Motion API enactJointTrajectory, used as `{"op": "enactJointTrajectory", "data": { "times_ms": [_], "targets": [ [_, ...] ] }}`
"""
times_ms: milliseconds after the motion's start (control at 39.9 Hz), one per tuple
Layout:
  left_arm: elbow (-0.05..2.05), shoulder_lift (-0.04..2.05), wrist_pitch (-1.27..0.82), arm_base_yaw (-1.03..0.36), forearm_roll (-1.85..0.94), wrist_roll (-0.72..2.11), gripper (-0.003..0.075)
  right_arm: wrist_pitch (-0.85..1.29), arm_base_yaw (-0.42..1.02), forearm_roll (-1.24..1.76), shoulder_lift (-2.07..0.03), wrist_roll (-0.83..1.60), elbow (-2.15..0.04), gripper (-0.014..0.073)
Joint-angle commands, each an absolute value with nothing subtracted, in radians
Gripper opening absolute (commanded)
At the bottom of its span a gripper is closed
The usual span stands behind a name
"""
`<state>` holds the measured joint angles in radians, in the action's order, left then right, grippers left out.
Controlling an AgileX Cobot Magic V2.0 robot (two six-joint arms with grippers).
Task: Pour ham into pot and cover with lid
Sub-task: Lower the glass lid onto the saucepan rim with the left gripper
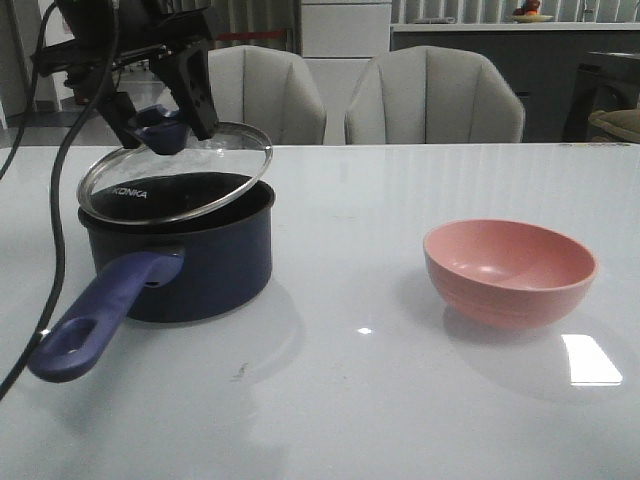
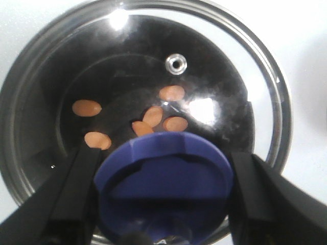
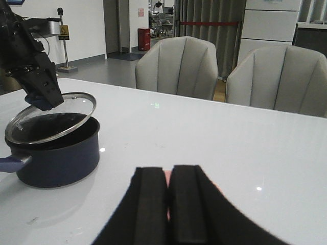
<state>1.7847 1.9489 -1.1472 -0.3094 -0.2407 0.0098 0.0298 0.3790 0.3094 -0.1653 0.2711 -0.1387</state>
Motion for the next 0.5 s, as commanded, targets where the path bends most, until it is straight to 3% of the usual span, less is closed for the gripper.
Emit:
{"op": "enactJointTrajectory", "data": {
  "times_ms": [0,476],
  "targets": [
    [1.82,1.896,-1.107,-0.316,-0.263,0.013,0.0137,-0.056,0.379,0.315,-0.175,0.281,-0.167,0.0157],
    [1.82,1.955,-1.107,-0.318,-0.262,0.013,0.0155,-0.056,0.379,0.315,-0.175,0.281,-0.167,0.0157]
  ]
}}
